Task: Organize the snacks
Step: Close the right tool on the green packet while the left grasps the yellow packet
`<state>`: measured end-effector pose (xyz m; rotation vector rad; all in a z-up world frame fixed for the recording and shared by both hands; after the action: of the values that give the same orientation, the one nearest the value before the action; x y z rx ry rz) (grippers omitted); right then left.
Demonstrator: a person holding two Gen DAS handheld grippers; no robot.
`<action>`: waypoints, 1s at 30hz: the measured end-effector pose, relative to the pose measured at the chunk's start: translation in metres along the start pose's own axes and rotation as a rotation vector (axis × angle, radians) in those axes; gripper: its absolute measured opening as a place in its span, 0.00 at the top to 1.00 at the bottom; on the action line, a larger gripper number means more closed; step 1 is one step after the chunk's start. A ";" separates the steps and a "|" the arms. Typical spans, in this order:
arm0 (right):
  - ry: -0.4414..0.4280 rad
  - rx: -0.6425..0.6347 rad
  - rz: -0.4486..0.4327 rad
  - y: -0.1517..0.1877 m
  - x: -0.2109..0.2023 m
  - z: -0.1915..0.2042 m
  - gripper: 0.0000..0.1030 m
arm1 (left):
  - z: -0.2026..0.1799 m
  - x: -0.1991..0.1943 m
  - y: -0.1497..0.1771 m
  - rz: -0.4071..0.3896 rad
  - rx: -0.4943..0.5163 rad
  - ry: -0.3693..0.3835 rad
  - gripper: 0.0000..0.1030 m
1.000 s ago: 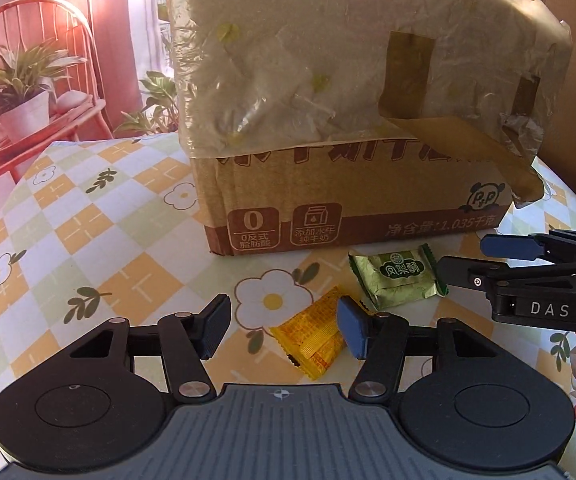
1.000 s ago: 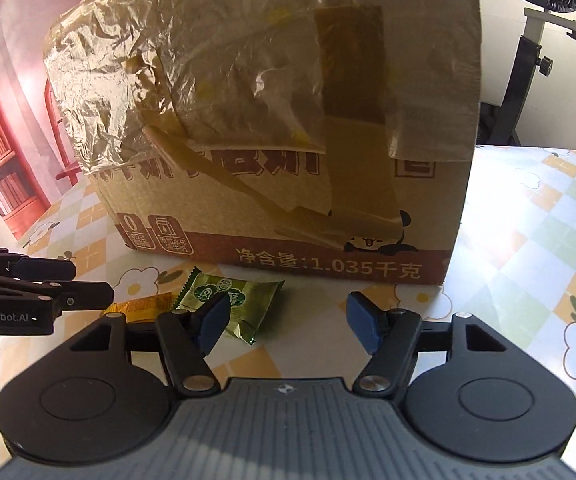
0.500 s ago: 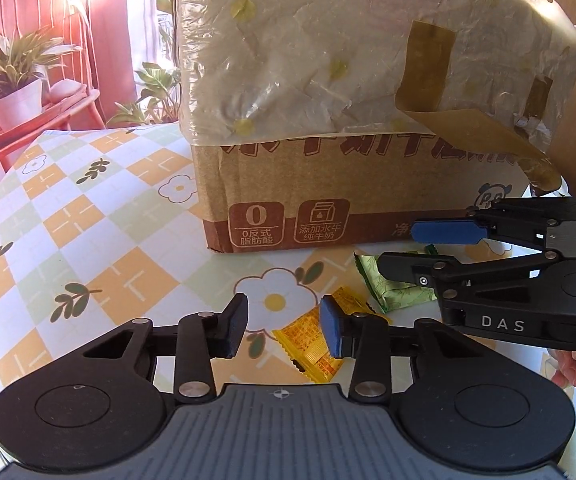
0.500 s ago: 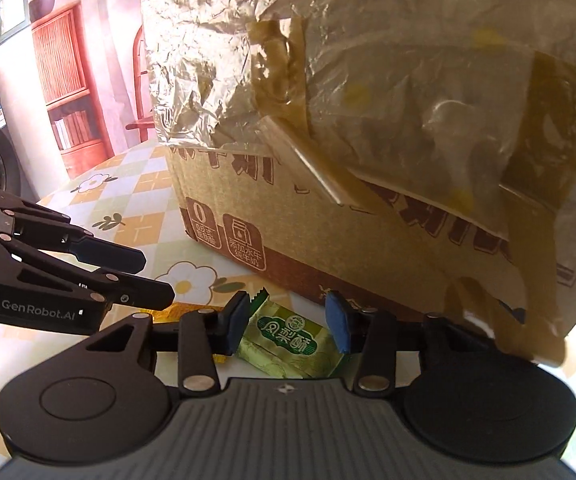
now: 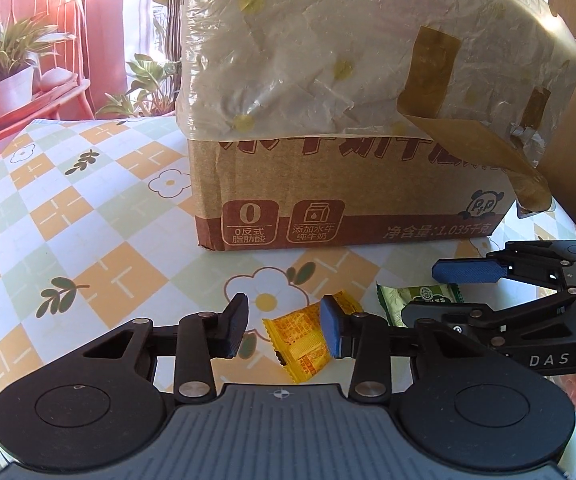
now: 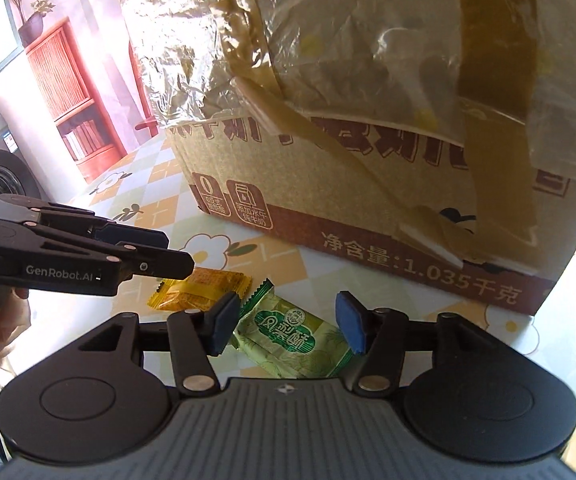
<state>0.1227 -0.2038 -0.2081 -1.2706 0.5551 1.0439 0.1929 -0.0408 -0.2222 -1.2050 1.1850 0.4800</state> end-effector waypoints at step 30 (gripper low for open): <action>0.210 0.027 -0.048 0.037 -0.012 -0.014 0.60 | -0.007 0.002 0.002 -0.015 0.135 0.018 0.47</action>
<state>0.0882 -0.2225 -0.2200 -1.3720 0.6926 0.8656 0.1891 -0.0468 -0.2237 -1.1032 1.2038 0.3724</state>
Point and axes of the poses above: each gripper's, at about its wrist camera, not at the fingertips, and x roughly the way its jaws point, z to its left, y to its underside, the point moved 1 cm from there along x, roughly the way its jaws point, and after that the axes turned 14 degrees about z, right-handed, at the moved point
